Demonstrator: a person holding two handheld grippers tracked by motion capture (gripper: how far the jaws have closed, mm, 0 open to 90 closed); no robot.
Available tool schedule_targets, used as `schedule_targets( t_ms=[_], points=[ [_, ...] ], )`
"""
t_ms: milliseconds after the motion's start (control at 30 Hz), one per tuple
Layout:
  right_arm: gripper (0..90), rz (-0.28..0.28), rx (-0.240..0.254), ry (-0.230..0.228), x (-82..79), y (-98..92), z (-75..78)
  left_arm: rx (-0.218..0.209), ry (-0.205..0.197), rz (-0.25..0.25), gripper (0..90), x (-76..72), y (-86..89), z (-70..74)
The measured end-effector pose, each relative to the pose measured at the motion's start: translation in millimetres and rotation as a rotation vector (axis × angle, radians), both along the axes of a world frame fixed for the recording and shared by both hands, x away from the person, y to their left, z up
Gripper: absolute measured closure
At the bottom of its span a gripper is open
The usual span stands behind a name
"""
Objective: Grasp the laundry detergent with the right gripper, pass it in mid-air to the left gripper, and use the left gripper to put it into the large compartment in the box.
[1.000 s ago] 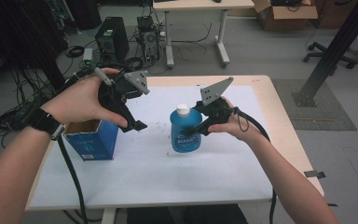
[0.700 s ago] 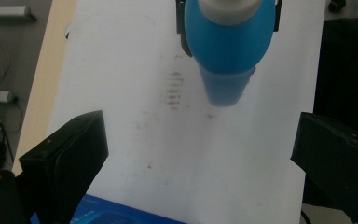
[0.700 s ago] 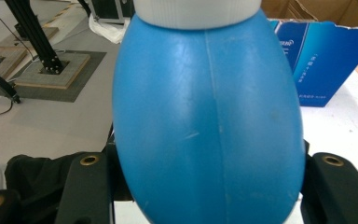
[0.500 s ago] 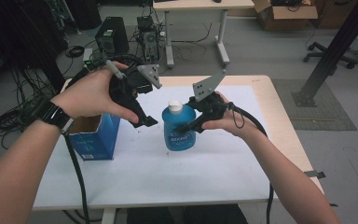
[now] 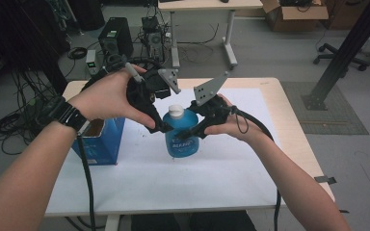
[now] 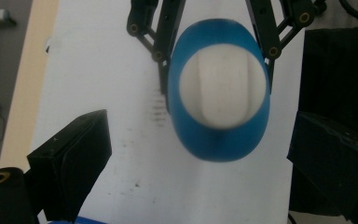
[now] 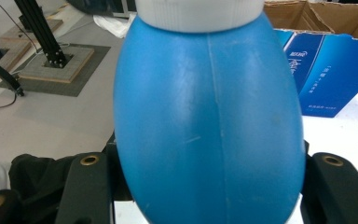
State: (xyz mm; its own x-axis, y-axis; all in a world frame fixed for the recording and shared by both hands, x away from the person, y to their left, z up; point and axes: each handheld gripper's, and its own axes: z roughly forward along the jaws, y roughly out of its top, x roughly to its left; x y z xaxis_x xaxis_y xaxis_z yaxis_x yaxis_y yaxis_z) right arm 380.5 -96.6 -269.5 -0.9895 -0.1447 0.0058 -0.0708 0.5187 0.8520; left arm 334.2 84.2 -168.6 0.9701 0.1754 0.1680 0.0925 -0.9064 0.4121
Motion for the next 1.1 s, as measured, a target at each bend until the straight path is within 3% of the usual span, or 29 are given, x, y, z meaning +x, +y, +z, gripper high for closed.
schedule_targets(
  t_ms=[700,1100],
  points=[
    [42.2,0.018,-0.013,-0.006,-6.0,8.0,0.4,0.050,0.051,-0.032,11.8,2.3,-19.5,-11.4],
    [42.3,0.018,-0.017,-0.016,-6.4,8.5,0.3,0.065,0.078,-0.037,22.6,3.9,-21.3,-14.8]
  ],
)
